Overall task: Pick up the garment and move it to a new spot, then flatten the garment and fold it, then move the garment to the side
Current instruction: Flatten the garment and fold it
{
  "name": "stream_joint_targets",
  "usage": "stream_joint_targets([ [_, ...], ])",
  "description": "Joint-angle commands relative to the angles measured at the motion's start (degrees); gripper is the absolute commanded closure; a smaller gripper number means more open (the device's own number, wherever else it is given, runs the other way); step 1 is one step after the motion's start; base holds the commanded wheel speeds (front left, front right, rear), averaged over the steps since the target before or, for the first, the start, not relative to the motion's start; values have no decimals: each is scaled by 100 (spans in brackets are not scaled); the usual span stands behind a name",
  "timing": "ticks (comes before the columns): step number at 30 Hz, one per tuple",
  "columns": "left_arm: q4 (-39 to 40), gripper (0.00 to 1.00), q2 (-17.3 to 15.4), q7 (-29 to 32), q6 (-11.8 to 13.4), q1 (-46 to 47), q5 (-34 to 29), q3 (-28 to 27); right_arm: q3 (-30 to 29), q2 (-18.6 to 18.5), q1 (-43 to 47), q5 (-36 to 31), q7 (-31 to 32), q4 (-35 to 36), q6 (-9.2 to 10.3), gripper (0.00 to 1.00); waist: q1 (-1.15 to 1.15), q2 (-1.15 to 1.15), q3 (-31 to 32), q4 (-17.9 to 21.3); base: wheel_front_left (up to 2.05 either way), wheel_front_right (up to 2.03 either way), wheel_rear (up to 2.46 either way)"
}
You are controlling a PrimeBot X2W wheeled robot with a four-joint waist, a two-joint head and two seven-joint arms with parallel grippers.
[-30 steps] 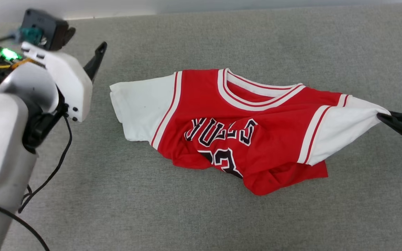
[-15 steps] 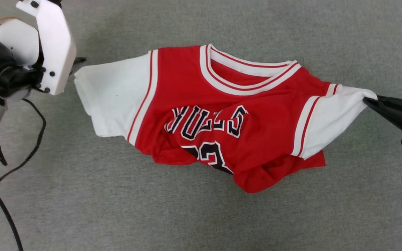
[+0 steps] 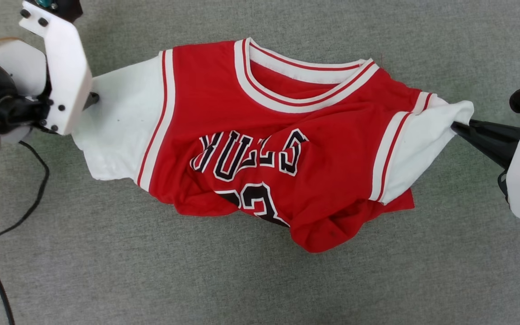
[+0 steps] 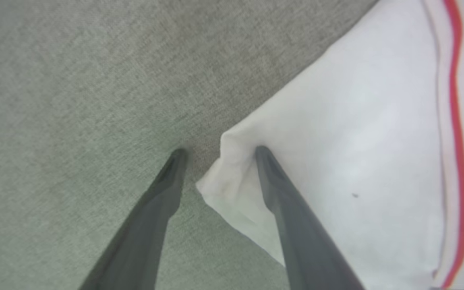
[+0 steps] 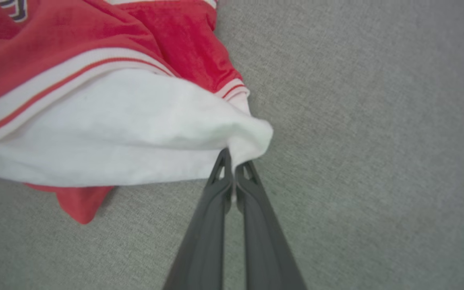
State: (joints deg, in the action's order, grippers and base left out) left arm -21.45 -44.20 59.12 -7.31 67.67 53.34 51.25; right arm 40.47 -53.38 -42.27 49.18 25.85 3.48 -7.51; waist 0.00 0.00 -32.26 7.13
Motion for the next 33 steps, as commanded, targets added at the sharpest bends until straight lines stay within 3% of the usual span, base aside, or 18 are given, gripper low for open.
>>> stream_joint_targets([
  [1,-88,100,151,10,-17,-351,102,349,-27,59,-6,-48,2,-8,4,100,0,0,62,-46,0,0,0],
  [6,-70,100,133,-401,-14,-139,166,443,-73,69,-33,-118,-34,-81,4,100,0,0,277,-178,0,0,0],
  [20,459,100,-87,-2549,-11,341,239,785,-719,-255,4,-293,-279,-234,4,100,0,0,1348,-710,0,0,0],
  [26,526,100,-138,-3263,-11,703,121,668,-894,-317,-368,-477,-298,-137,4,100,0,0,1596,-810,0,0,0],
  [33,331,100,56,-3897,1,1335,-119,427,-790,-154,-1424,-793,-246,-336,5,100,0,0,1659,-875,0,0,0],
])
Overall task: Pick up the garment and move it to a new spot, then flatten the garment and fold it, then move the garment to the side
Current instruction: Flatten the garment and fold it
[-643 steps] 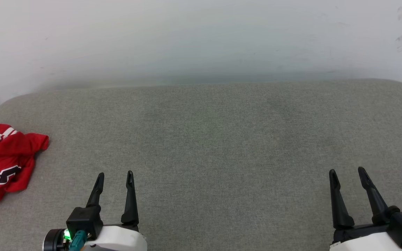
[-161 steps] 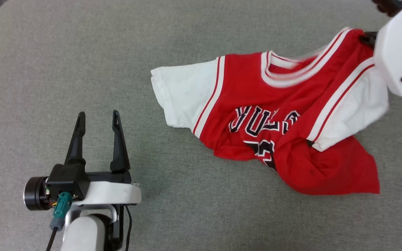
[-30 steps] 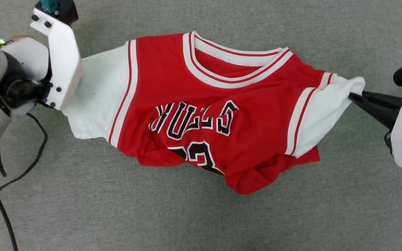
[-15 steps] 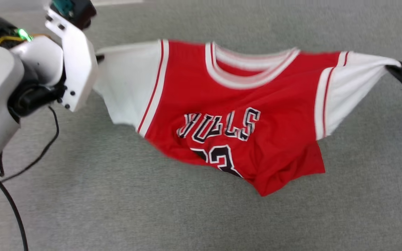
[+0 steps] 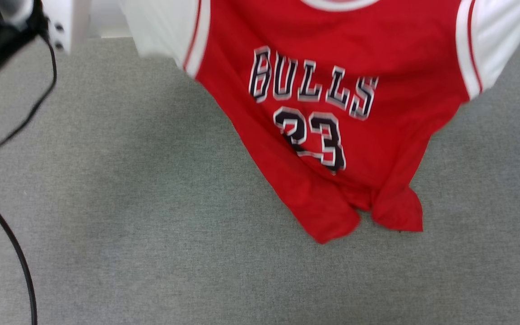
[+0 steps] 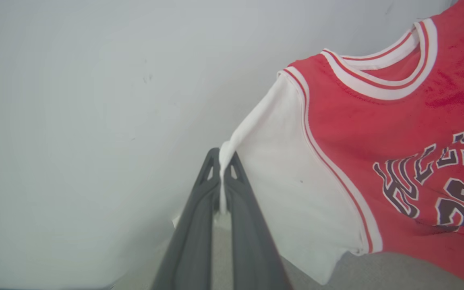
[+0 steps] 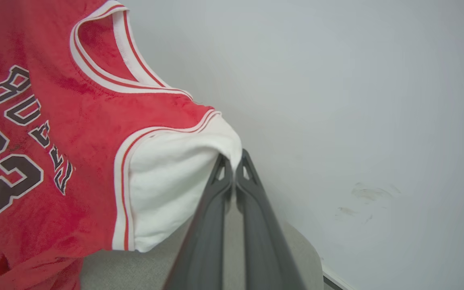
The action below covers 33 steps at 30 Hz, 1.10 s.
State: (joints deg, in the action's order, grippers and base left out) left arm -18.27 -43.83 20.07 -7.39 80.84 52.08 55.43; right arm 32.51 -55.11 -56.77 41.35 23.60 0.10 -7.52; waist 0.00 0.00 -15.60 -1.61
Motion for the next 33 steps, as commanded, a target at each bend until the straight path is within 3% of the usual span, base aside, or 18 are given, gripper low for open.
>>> stream_joint_targets([
  [1,-39,100,71,-83,13,116,-43,-31,58,63,-171,-55,-17,-69,5,100,0,0,-32,-7,0,0,0],
  [12,-1054,100,744,-1003,141,1564,-769,-335,733,1055,-2855,-879,-355,-1826,7,100,0,0,-840,-34,0,0,0],
  [20,-1706,100,877,-1409,76,2644,-1048,-476,1056,1622,-4367,-1137,-733,-2874,7,100,0,0,-1345,45,0,0,0],
  [27,-2161,100,1008,-1701,20,3244,-1060,-474,1447,1945,-5326,-1115,-1033,-3592,7,100,0,0,-1545,41,0,0,0],
  [33,-2498,100,1113,-2010,5,3259,-927,-393,1851,2124,-5576,-970,-1338,-4078,7,100,0,0,-1617,4,0,0,0],
])
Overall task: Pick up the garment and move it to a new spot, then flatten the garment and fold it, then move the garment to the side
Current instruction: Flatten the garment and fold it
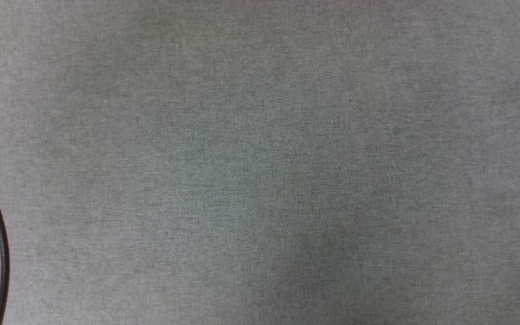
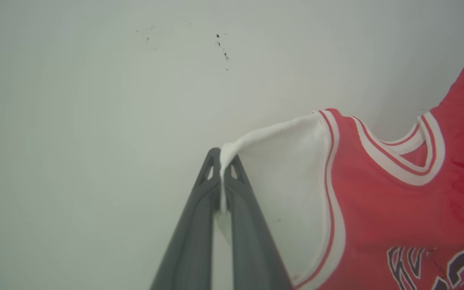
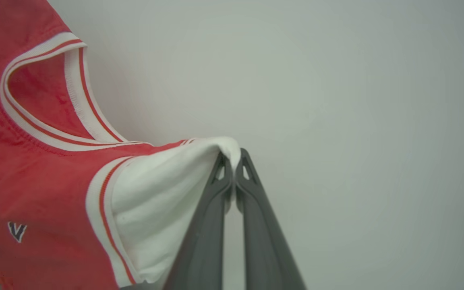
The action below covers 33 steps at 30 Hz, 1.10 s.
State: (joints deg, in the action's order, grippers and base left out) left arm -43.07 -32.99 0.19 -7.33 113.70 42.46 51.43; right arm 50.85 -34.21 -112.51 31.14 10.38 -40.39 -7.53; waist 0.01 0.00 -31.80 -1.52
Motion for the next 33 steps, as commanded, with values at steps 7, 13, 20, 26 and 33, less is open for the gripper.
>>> stream_joint_targets([
  [7,-116,100,28,-464,-5,-902,475,238,653,263,769,426,-524,-371,8,100,-1,0,269,24,0,0,0],
  [13,221,100,-187,-847,-7,-2243,899,578,1151,335,1929,900,-1036,-308,8,100,-1,0,710,55,0,0,0],
  [20,594,100,-438,-1217,83,-3856,1319,699,1637,181,3237,1349,-1409,-18,8,100,-1,0,1191,80,0,0,0],
  [26,1224,100,-780,-1416,450,-5624,1674,849,2009,-30,4465,1539,-1590,392,8,100,-1,0,1651,148,0,0,0],
  [33,2076,100,-1184,-1503,1125,-7421,2026,956,2130,-363,5806,1697,-1701,782,8,100,-1,0,2177,158,0,0,0],
])
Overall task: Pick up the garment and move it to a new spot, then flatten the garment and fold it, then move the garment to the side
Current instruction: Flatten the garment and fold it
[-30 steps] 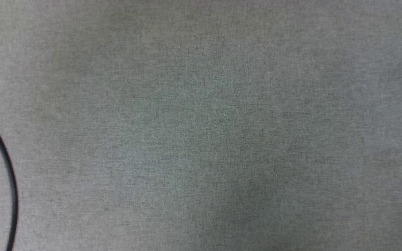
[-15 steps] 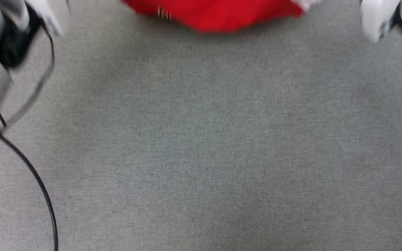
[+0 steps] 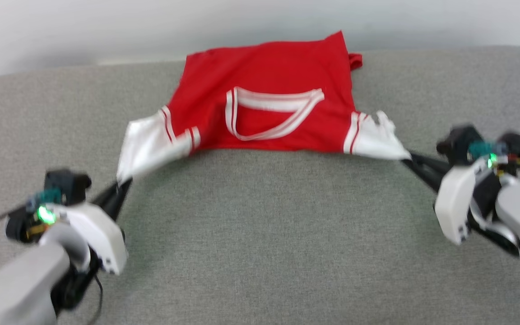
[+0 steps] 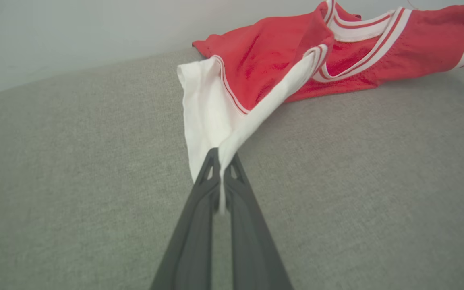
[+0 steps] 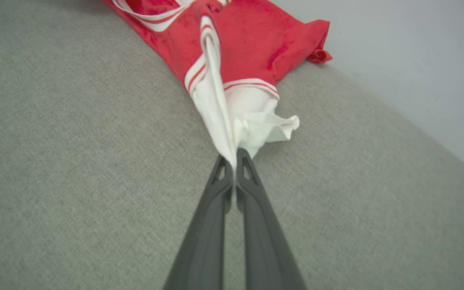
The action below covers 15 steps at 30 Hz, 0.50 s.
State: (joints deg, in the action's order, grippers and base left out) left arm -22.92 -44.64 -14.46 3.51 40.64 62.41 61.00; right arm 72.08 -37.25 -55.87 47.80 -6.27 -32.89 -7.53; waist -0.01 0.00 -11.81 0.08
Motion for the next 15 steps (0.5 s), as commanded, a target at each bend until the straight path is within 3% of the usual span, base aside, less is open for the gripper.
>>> stream_joint_targets([
  [1,187,100,-76,-40,140,-366,121,-24,6,-131,326,40,-64,89,8,100,1,0,251,-1,0,0,0],
  [10,1055,100,-365,-81,788,-2023,457,-329,-218,-806,2078,269,-44,678,7,100,1,0,892,-49,0,0,0],
  [15,1405,100,-503,-76,994,-2883,523,-578,-492,-1166,3132,449,172,1152,8,100,1,0,1189,-67,0,0,0],
])
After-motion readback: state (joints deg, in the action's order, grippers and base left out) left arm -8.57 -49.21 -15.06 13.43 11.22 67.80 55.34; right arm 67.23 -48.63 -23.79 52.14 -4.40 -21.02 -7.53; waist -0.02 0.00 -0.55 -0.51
